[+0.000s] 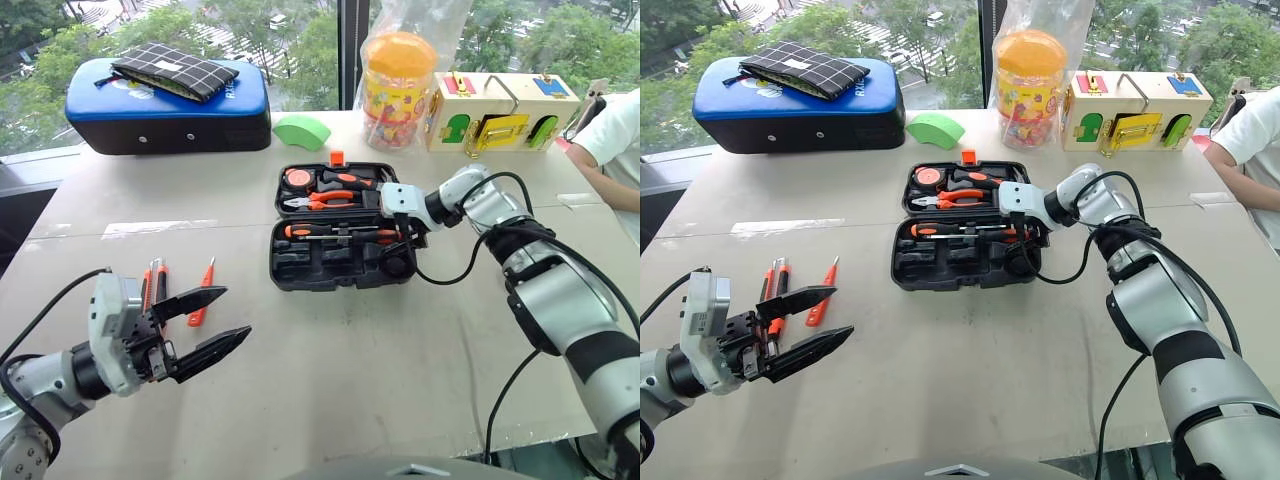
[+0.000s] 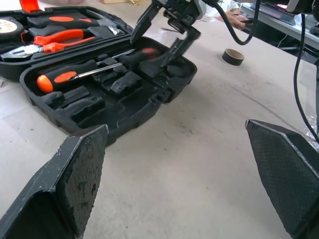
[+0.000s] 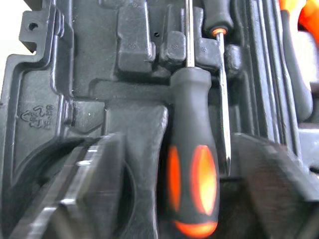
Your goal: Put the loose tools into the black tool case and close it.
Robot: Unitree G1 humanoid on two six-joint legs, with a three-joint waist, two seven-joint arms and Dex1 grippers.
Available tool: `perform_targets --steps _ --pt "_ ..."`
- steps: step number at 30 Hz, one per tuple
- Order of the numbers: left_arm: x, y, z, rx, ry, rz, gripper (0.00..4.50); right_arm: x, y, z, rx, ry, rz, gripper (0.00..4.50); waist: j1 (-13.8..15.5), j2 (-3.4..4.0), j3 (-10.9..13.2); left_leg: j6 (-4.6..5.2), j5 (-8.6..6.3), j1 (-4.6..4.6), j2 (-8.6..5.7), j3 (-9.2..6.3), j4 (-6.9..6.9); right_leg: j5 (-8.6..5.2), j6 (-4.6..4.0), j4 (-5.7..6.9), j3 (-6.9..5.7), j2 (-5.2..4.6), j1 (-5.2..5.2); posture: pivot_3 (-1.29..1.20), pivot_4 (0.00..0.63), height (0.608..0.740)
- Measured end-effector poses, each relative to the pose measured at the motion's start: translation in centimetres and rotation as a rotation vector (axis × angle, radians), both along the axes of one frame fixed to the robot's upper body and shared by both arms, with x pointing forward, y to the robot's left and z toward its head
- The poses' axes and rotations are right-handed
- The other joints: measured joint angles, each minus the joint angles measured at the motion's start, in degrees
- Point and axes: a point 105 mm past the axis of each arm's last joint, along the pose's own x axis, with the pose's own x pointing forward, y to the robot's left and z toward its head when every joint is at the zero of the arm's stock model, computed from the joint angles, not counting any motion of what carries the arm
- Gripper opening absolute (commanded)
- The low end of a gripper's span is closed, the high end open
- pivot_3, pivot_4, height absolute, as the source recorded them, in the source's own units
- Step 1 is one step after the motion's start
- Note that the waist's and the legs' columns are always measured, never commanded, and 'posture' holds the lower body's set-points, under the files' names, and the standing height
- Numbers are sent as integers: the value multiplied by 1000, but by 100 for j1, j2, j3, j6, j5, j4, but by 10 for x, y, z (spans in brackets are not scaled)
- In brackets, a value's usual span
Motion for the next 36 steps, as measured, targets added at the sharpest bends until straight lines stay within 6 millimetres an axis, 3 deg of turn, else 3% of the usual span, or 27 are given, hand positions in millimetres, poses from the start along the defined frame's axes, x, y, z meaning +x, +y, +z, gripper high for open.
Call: perform_targets --steps 2,7,10,13,16,21,26,28,30,32,36 --pt "1 -2 -1 -6 -2 -5 4500 0 -2 8 59 34 -21 3638 -6 7 4 -1 1 0 1 1 -5 -1 -1 -2 1 -1 -1 0 150 740" --pt "3 -5 -5 -29 5 0 4500 0 6 52 373 104 -95 1534 -42 3 2 4 -3 2 7 0 -18 -3 -7 -7 2 -4 -1 0 150 740" --pt "2 -5 -7 -34 6 4 4500 4 11 49 477 92 -197 148 -54 -3 -2 4 -4 3 7 -1 -26 -6 -12 -9 2 -9 -1 0 150 740" --pt "2 -6 -7 -34 1 5 4500 8 23 10 492 81 -346 38 -96 1 0 2 -3 3 5 2 -32 -7 -14 -9 5 -10 -6 0 150 740" --pt "2 -6 -7 -34 -3 4 4500 8 31 -18 387 23 -373 38 -120 3 1 1 -1 4 3 7 -36 -7 -14 -9 8 -9 -11 0 150 740" --pt "4 -5 -6 -23 -17 11 4500 5 45 -25 252 -190 -246 38 -160 -19 -27 -4 1 42 8 17 -46 -8 -16 0 21 -3 3 0 150 740" --pt "13 6 -12 -51 -34 196 4500 2 33 -19 329 -246 -229 38 -74 -20 -26 -4 2 28 6 7 -45 -9 -17 -6 13 -6 1 0 150 740" --pt "23 17 -15 -50 -52 334 4500 -7 26 -16 429 -183 -233 576 -48 -18 -19 -4 2 16 6 2 -45 -8 -16 -13 9 -5 -4 0 150 740" --pt "33 34 -16 -69 -81 502 4500 -23 20 1 546 -115 -191 1253 -19 -8 -12 -2 1 10 5 1 -47 -6 -13 -18 9 -6 -7 0 150 740" --pt "40 64 -21 -63 -86 721 4500 -50 12 30 645 -65 -89 2279 17 -9 -12 -1 0 10 12 -2 -53 2 2 -24 5 -4 -7 0 150 740" --pt "33 99 -43 36 -23 944 4500 -93 6 53 701 -15 -5 4249 39 -22 -20 -1 -1 9 13 0 -61 -9 -17 -35 6 -11 -7 0 150 740"
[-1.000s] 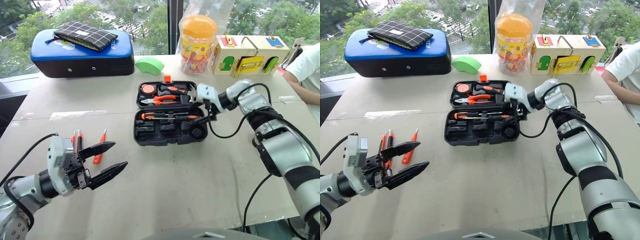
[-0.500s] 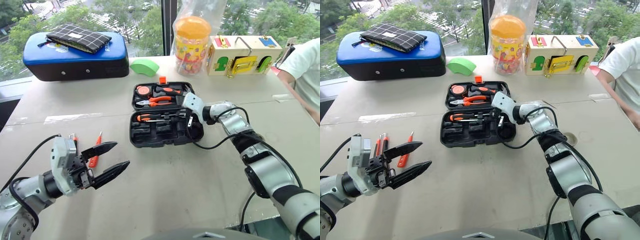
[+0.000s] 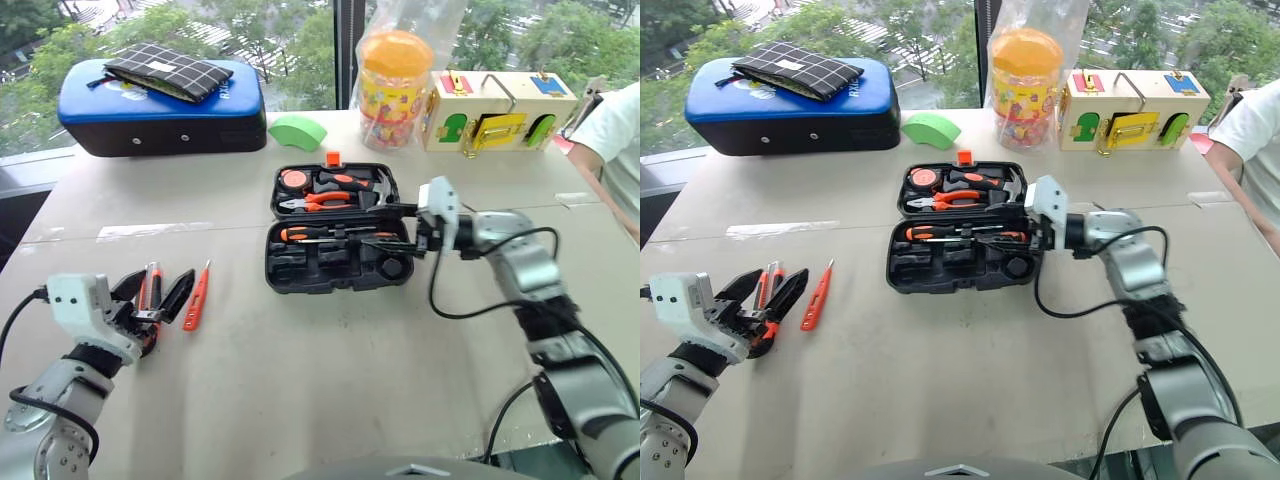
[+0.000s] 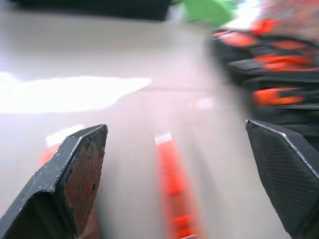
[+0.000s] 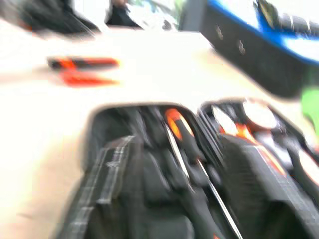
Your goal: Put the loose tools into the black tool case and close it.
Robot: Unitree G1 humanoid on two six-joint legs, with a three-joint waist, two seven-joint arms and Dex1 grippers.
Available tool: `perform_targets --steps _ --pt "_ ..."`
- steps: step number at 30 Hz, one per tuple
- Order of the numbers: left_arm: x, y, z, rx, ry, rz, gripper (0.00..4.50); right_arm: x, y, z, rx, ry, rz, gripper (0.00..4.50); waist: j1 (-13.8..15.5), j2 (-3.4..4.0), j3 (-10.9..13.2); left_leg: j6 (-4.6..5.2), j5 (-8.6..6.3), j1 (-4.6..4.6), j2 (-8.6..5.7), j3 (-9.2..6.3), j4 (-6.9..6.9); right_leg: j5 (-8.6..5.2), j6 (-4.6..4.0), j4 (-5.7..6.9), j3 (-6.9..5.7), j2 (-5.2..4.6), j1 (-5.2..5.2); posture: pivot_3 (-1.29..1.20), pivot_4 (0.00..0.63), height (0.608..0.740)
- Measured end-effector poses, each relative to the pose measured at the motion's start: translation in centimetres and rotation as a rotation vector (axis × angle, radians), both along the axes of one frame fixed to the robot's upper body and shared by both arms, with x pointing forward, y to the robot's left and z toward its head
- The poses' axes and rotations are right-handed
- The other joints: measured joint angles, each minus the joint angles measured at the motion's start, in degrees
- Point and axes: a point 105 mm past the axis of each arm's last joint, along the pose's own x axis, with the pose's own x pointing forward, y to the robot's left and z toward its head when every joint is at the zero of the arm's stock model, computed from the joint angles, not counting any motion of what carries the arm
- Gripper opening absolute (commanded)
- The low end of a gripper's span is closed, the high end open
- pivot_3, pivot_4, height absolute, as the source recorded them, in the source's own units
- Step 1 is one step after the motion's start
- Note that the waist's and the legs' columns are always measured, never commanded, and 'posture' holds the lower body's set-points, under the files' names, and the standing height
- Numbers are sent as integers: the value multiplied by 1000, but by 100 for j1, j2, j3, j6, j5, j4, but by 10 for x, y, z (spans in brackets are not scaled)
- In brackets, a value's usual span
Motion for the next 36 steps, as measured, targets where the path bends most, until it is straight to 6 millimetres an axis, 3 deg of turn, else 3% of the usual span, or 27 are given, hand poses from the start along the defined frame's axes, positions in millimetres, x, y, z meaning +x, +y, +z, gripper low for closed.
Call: perform_targets --steps 1,4,9,21,26,33,36 --pt "-3 7 -7 9 29 41 4500 -9 0 -1 5 23 12 4463 5 -1 1 0 0 -2 -1 1 0 0 0 -1 0 -2 0 0 150 740" --pt "-6 13 -17 16 70 74 4500 -23 -1 -3 7 70 7 4463 25 -6 4 0 0 -8 -2 2 3 0 -1 -4 1 -9 -1 0 150 740" --pt "11 -13 -26 -10 105 -44 4500 -37 -5 0 6 77 -27 4463 109 -12 2 2 -1 -17 -3 4 0 1 -2 -31 -2 -13 -1 0 150 740" --pt "39 -52 -24 -42 52 -137 4500 -53 -24 0 -25 100 -71 4463 157 -10 4 16 -9 -32 -4 7 5 3 -2 -48 -5 -15 -4 0 150 740" --pt "47 -55 -14 -46 11 -122 4500 -52 -28 1 -28 95 -84 4463 154 -19 1 16 -8 -33 -2 4 5 3 -2 -49 -9 -12 -5 0 150 740" --pt "47 -66 -30 -48 102 -95 4500 -52 -29 1 -32 84 -92 4463 165 -23 -1 19 -8 -37 -3 3 11 3 -1 -49 -11 -12 -3 0 150 740" --pt "50 -68 -36 -45 134 -53 3745 -52 -31 -1 -38 91 -100 4500 174 -26 -4 19 -8 -39 -4 1 17 3 -1 -48 -13 -13 -1 0 150 740"
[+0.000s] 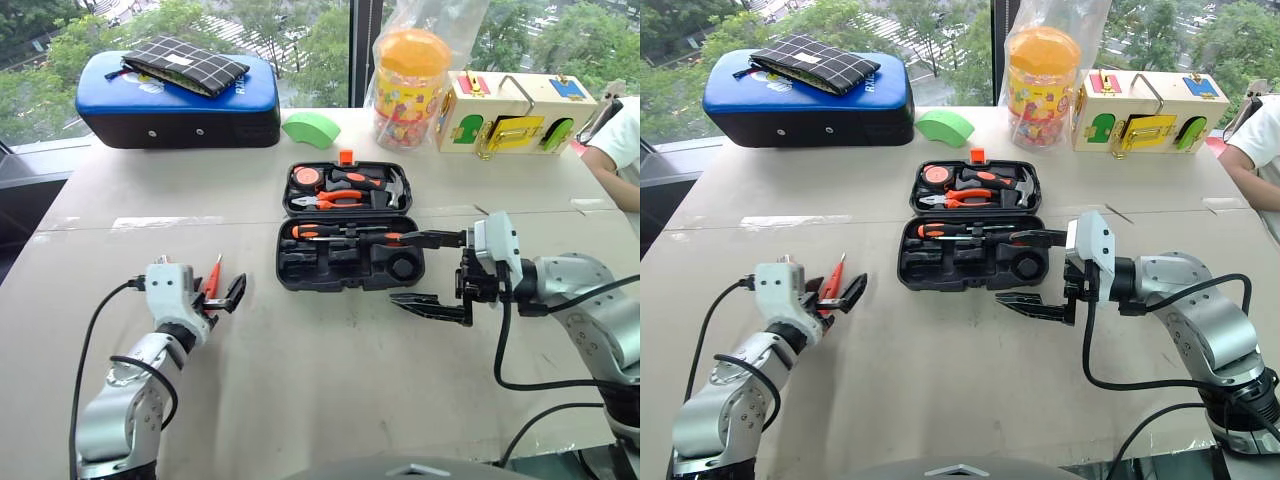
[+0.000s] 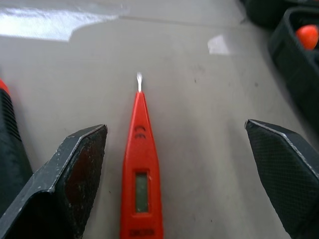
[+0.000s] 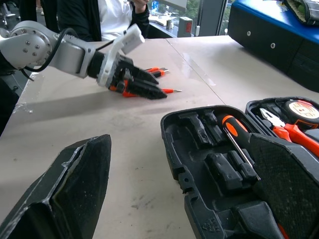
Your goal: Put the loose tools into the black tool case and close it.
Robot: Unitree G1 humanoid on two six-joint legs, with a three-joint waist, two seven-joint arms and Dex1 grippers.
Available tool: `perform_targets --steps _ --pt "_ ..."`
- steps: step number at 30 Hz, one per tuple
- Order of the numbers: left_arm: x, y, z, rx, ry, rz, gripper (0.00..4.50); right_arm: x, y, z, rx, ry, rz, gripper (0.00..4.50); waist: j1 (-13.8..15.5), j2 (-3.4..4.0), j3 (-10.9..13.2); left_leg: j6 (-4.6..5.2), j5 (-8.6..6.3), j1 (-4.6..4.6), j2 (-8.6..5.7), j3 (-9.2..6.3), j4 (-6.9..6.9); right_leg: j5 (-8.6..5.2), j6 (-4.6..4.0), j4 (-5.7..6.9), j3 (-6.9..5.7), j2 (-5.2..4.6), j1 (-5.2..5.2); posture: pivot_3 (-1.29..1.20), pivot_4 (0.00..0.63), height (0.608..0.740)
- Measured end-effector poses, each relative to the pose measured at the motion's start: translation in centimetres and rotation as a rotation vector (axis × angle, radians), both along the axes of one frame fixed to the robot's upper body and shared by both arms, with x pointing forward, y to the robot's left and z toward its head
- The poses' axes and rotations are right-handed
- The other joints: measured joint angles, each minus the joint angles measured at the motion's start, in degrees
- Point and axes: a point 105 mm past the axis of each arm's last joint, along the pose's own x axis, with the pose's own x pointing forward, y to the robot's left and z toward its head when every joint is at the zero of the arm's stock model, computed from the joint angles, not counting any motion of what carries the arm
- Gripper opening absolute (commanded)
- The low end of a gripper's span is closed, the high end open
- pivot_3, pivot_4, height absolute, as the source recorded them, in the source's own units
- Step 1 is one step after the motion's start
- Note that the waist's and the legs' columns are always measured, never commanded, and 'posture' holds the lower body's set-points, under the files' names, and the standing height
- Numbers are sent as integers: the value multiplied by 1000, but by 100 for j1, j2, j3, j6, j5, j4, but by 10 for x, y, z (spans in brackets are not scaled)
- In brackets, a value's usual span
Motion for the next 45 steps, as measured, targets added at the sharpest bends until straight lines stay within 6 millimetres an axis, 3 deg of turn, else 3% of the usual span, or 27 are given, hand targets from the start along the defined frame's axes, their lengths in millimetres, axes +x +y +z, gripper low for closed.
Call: perform_targets --steps 3,4,5,8,12,15,18,20,22,29,35,45 --pt "1 4 -2 14 26 47 2390 0 -1 -1 -6 3 -4 4500 -6 6 0 0 0 3 0 0 2 0 0 2 -1 1 3 0 150 740" --pt "1 5 -3 15 29 51 2215 0 -1 -1 -7 2 -5 4500 -4 8 -1 0 0 4 0 -1 2 0 0 1 -1 0 3 0 150 740" --pt "1 5 -3 16 32 52 1490 0 -1 -1 -7 -1 -4 4500 -1 8 -1 0 0 3 0 -1 1 0 0 1 -2 1 3 0 150 740" --pt "1 6 -1 16 19 49 351 -1 -2 -2 -7 -3 -2 4500 13 6 -2 0 0 1 -1 -4 2 0 0 0 -4 0 4 0 150 740" --pt "3 0 9 -29 -61 -32 369 -3 -5 -5 -17 2 -9 4500 11 3 1 -1 -1 -10 0 -12 12 0 0 -1 -12 1 1 0 150 740" --pt "14 -9 41 -13 -186 -172 369 -4 -9 -4 -13 -6 -35 4500 19 8 4 -1 -1 -28 1 -26 28 0 -1 0 -28 2 -5 0 150 740" --pt "26 -43 76 47 -274 -492 369 -6 -14 -4 -6 -9 -72 4500 62 13 6 0 -1 -46 -4 -31 45 3 -5 -1 -34 2 -10 0 150 740" --pt "28 -69 86 87 -281 -720 369 -9 -18 -6 -11 -3 -96 4500 67 16 7 5 -4 -47 -9 -28 52 4 -6 -2 -31 0 -9 0 150 740" --pt "40 -92 85 191 -231 -997 369 -13 -25 -10 -26 10 -124 4500 118 17 8 7 -4 -48 -11 -28 59 5 -8 -2 -32 7 -9 0 150 740" --pt "78 -107 64 428 -82 -1369 369 -17 -34 -6 -55 -21 -175 4500 77 16 9 37 10 -52 -6 -28 60 5 -6 -3 -38 23 -9 0 150 740" --pt "91 -105 44 536 18 -1457 369 -20 -47 -6 -71 -30 -246 4500 79 9 12 47 6 -58 -7 -29 77 18 18 2 -49 30 -2 0 150 740" --pt "102 -113 43 597 10 -1472 369 -22 -69 -3 -101 -49 -331 4500 117 9 12 54 3 -56 -6 -37 122 31 45 13 -76 33 12 0 150 740"
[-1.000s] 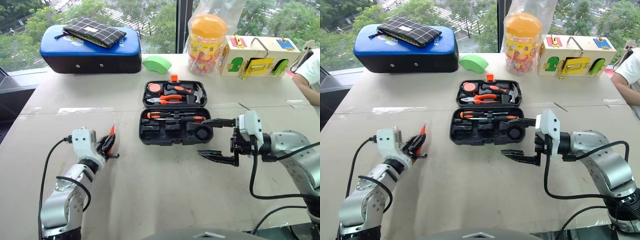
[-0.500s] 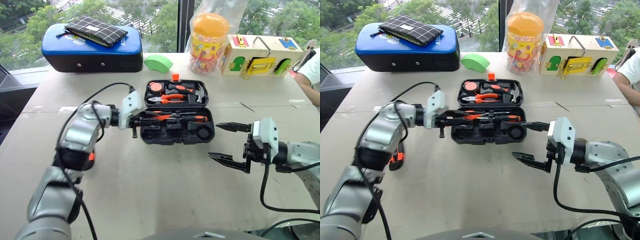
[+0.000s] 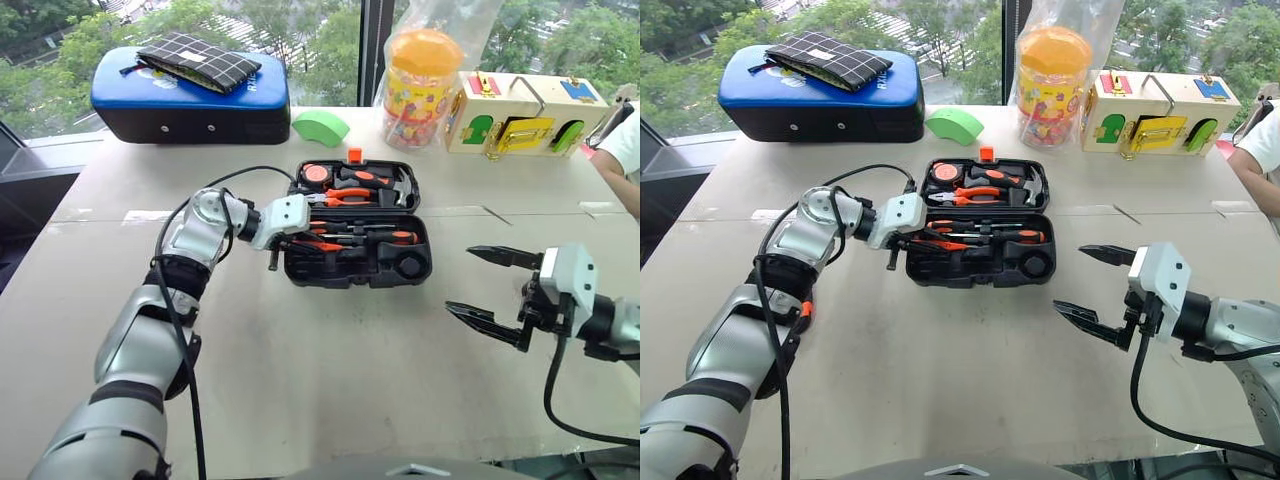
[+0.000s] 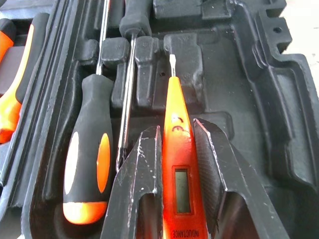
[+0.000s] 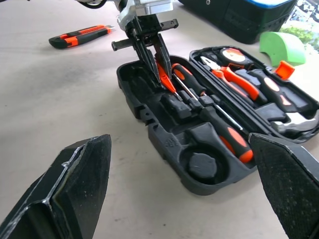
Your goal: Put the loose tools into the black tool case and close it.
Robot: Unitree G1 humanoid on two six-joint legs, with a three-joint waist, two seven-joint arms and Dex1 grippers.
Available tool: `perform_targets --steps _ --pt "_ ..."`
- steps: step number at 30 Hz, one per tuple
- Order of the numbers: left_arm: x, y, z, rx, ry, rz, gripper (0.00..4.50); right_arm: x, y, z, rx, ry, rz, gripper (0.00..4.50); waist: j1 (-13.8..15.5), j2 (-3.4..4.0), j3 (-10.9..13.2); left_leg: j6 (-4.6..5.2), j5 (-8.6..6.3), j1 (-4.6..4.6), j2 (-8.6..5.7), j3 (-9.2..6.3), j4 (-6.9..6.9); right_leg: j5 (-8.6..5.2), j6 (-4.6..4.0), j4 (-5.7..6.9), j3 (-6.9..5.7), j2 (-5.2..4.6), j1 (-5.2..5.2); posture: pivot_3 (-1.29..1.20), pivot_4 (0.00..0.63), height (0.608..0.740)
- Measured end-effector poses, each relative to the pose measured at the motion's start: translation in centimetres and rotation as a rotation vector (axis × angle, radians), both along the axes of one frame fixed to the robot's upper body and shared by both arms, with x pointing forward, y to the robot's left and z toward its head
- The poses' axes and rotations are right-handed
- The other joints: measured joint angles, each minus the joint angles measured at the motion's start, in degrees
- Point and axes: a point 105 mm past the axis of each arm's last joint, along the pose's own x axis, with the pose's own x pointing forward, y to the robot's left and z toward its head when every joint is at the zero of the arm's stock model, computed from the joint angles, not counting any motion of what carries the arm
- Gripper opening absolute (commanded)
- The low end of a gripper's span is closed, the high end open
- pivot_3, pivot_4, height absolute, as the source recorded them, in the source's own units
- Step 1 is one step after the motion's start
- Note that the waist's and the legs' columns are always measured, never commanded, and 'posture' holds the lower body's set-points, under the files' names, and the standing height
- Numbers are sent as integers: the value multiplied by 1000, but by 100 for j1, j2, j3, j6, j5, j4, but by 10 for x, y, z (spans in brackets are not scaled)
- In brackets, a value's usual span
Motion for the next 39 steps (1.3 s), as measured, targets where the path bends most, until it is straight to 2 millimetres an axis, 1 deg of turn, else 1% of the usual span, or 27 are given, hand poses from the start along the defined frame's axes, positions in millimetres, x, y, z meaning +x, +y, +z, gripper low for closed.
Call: perform_targets --steps 4,10,16,20,24,26,28,29,31,33,35,38,39 --pt "5 -7 -4 2 5 7 369 2 -3 -1 -6 6 -8 4500 0 0 0 2 -1 -1 0 -1 3 1 1 3 0 27 1 0 150 740" --pt "7 -10 -6 -8 12 17 369 2 -4 0 -6 2 -12 4500 1 2 -2 5 -3 0 1 -1 16 2 3 10 1 30 5 0 150 740" --pt "8 -14 -7 -36 3 17 369 5 -3 4 -6 -22 -17 4500 21 3 -2 18 -11 -2 -5 2 43 1 3 31 5 19 6 0 150 740" --pt "8 -18 -9 -54 6 17 369 6 -2 4 -8 -33 -17 4500 39 3 -2 19 -12 -3 -9 2 54 1 3 42 4 -5 6 0 150 740" --pt "9 -20 -9 -68 25 28 369 6 -1 3 -9 -30 -16 4500 45 4 -2 20 -12 -3 -12 1 58 1 3 46 3 -5 6 0 150 740" --pt "9 -20 -9 -71 41 32 1391 7 -1 3 -10 -30 -17 4500 44 4 -2 20 -12 -3 -13 2 58 1 3 46 3 -3 6 0 150 740" --pt "10 -22 -8 -89 45 42 1978 7 -1 3 -10 -31 -18 4500 45 3 -2 20 -12 -4 -13 -1 58 1 3 47 0 -2 6 0 150 740" --pt "10 -26 -7 -108 43 43 2481 7 -1 3 -10 -31 -18 4500 43 3 -2 20 -12 -4 -12 -1 58 1 3 48 0 -2 6 0 150 740" --pt "11 -26 -3 -156 67 62 3266 7 -1 3 -10 -31 -19 4500 17 2 -1 20 -13 -5 -10 -1 58 1 4 49 1 -2 4 0 150 740" --pt "7 -28 4 -221 124 55 3266 7 -1 3 -10 -30 -21 4500 -7 0 2 20 -13 -6 -6 -1 57 0 5 52 -1 13 1 0 150 740" --pt "4 -24 15 -287 184 57 3266 7 -1 3 -8 -30 -25 4500 -29 1 3 20 -13 -6 1 -2 56 -1 5 52 0 29 0 0 150 740" --pt "6 -9 30 -365 243 139 2302 7 -2 2 -5 -28 -36 4500 -82 1 2 20 -13 -4 8 -5 56 -1 6 54 -1 38 0 0 150 740" --pt "8 -4 35 -397 258 178 1867 7 -2 1 -3 -29 -38 4500 -99 1 2 20 -13 -4 8 -5 56 -2 7 58 -1 38 0 0 150 740"
